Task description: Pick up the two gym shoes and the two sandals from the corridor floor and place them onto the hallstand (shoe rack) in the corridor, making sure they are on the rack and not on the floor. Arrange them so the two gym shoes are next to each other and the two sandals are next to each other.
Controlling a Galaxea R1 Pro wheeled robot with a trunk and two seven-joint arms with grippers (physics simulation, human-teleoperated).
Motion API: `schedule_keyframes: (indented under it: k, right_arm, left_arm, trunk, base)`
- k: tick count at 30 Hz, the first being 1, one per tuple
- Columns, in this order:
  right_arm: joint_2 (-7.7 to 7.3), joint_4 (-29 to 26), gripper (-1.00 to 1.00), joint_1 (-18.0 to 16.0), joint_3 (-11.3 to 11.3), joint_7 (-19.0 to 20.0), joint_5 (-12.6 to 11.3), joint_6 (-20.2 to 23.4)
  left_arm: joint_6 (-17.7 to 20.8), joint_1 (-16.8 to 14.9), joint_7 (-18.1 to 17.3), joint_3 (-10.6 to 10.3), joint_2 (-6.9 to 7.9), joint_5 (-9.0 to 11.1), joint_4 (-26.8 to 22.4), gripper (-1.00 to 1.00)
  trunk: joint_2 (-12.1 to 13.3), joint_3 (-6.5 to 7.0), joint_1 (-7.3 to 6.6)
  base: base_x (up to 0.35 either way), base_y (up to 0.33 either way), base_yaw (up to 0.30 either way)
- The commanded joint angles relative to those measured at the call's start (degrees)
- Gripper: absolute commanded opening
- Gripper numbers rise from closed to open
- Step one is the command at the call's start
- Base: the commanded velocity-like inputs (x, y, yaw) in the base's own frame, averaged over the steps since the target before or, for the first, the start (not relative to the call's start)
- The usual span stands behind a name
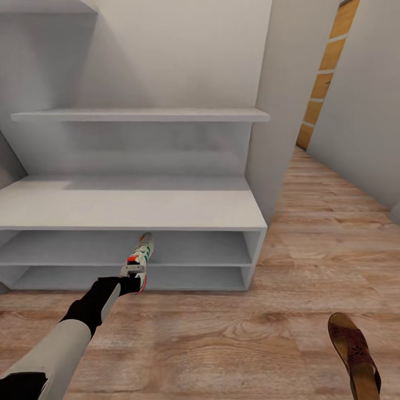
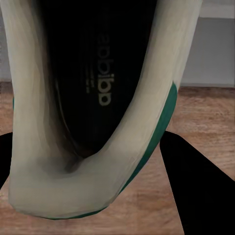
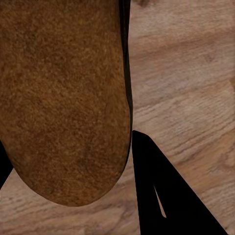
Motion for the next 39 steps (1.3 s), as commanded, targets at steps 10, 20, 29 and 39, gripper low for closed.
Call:
schedule_keyframes:
  k: [10,20,29,39]
  right_arm:
    - [0.03,0.19,-1.00,0.00,-0.03,0.27,0.26,0.35]
    - [0.03,0.25,-1.00,0.00,0.00,0.27,0.31,0.35]
    - [0.03,0.25,-1.00,0.00,0.06,0.27,0.29,0.35]
    - [0.03,0.25,-1.00,0.00,0.03,0.27,0.35,0.35]
  left_arm:
    - [0.29,0.06,0.07,-0.08,0.02,0.25,-0.03,-1.00]
    - [0.19,0.04,0.10,-0.08,-0.28,0.24,-0.03,-1.00]
    - [0.19,0.07,0.14,-0.08,0.01,0.22,-0.03,-1.00]
    - [0.13,0.23,4.71,-0.16,-0.48,0.31,-0.03,-1.00]
  trunk:
    - [-0.02,-0.04,0.00]
    - [-0.02,-0.04,0.00]
    - [-0.02,-0.04,0.00]
    - [-0.02,-0.04,0.00]
  base:
    - [0.147,0.119,0.000]
    - [0.142,0.011,0.000]
    - [0.171,0.000,0.000]
    - [0.157,0.000,0.000]
